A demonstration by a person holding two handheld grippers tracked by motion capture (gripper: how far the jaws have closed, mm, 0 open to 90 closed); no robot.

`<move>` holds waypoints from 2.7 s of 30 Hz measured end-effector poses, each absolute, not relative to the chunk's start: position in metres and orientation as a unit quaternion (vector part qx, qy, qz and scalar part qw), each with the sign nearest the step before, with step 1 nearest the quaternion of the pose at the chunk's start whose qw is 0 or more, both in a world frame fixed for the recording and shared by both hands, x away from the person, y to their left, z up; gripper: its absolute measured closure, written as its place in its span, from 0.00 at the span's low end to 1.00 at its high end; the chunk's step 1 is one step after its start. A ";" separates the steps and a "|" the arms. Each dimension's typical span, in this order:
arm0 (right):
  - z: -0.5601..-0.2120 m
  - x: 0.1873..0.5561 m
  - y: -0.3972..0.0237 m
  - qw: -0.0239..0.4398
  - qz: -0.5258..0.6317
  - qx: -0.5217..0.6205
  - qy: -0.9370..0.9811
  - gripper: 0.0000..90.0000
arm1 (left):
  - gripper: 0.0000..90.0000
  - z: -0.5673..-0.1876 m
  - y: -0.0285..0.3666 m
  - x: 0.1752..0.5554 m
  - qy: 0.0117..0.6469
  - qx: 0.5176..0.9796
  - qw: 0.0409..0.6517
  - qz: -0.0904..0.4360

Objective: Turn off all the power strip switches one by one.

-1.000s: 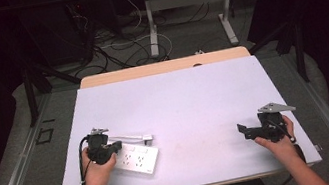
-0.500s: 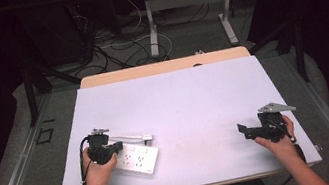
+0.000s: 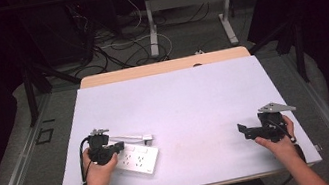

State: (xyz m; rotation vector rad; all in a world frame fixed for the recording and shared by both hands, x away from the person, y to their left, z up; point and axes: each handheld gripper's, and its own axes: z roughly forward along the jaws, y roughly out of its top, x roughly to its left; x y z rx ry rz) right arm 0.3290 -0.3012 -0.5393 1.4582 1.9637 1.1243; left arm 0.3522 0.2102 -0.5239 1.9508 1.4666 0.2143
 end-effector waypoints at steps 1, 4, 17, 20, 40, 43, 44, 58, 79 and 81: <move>-0.539 0.329 -0.301 0.223 0.407 0.528 0.711 0.08 | 1.00 -0.524 0.210 0.352 0.560 0.752 0.337 0.082; -0.539 0.329 -0.301 0.223 0.407 0.527 0.711 0.08 | 1.00 -0.523 0.206 0.351 0.558 0.755 0.336 0.079; -0.539 0.329 -0.301 0.223 0.407 0.528 0.711 0.08 | 1.00 -0.523 0.196 0.349 0.548 0.762 0.338 0.074; -0.539 0.329 -0.301 0.223 0.408 0.528 0.711 0.08 | 1.00 -0.523 0.194 0.348 0.547 0.763 0.337 0.071; -0.539 0.329 -0.301 0.223 0.407 0.528 0.711 0.09 | 1.00 -0.524 0.188 0.348 0.534 0.773 0.337 0.063; -0.539 0.329 -0.301 0.223 0.407 0.528 0.711 0.09 | 1.00 -0.524 0.188 0.349 0.532 0.776 0.333 0.061; -0.539 0.329 -0.301 0.223 0.407 0.528 0.711 0.09 | 1.00 -0.524 0.188 0.349 0.532 0.776 0.334 0.060; -0.539 0.329 -0.300 0.223 0.407 0.527 0.711 0.09 | 1.00 -0.528 0.190 0.350 0.533 0.773 0.340 0.044; -0.539 0.329 -0.301 0.224 0.407 0.528 0.711 0.09 | 1.00 -0.527 0.187 0.349 0.534 0.773 0.338 0.055; -0.539 0.329 -0.301 0.224 0.407 0.529 0.710 0.09 | 1.00 -0.527 0.187 0.348 0.535 0.773 0.338 0.055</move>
